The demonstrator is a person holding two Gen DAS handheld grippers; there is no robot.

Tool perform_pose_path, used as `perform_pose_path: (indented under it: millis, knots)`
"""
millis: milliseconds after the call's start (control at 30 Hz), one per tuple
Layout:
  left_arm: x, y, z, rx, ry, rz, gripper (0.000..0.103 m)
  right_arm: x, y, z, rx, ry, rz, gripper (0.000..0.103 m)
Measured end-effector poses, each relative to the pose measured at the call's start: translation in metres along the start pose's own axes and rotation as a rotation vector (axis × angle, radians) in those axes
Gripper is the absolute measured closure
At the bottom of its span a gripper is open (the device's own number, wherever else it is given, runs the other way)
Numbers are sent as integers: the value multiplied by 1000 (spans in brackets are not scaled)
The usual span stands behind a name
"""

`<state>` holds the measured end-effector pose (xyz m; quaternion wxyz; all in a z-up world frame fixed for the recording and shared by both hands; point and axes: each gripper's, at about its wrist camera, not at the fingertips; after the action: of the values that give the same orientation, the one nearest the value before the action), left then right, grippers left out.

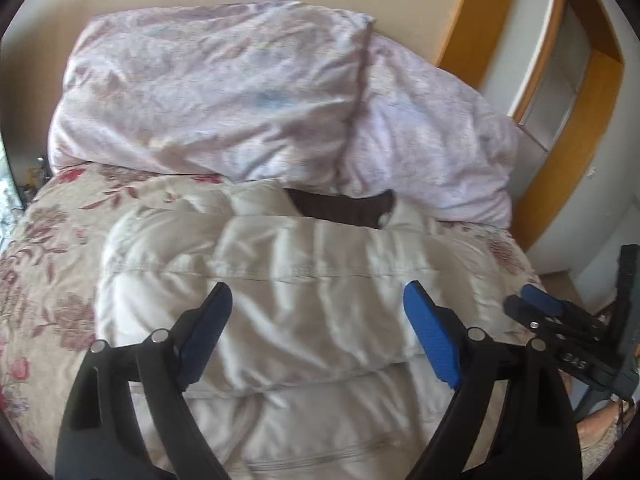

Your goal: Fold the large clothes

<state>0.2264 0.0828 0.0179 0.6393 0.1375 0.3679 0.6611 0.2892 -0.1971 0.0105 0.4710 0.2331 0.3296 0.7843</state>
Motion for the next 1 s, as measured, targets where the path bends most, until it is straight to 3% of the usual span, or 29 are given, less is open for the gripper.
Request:
perform_pose_path:
  millis: [200, 367, 467, 600, 1000]
  knots:
    - [47, -8, 6, -20, -30, 173, 17, 55, -47, 8, 27, 128, 73, 38]
    - [57, -27, 0, -6, -87, 222, 17, 60, -87, -2, 110, 150, 59, 39]
    - [65, -48, -6, 34, -86, 243, 17, 47, -109, -13, 178, 118, 32, 39]
    - [83, -74, -16, 99, -46, 254, 16, 27, -125, -22, 219, 34, 79, 39]
    - [101, -102, -22, 128, -1, 252, 5, 23, -138, -30, 211, 22, 96, 39]
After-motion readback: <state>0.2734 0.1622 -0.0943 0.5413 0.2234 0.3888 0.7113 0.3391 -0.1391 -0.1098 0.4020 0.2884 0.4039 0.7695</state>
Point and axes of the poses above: each gripper's, at about its wrist camera, not at the fingertips, and y roughly against the way its jaws point, x to its left, z to its top, and after that the axes turned 4 degrees about y, right-handed
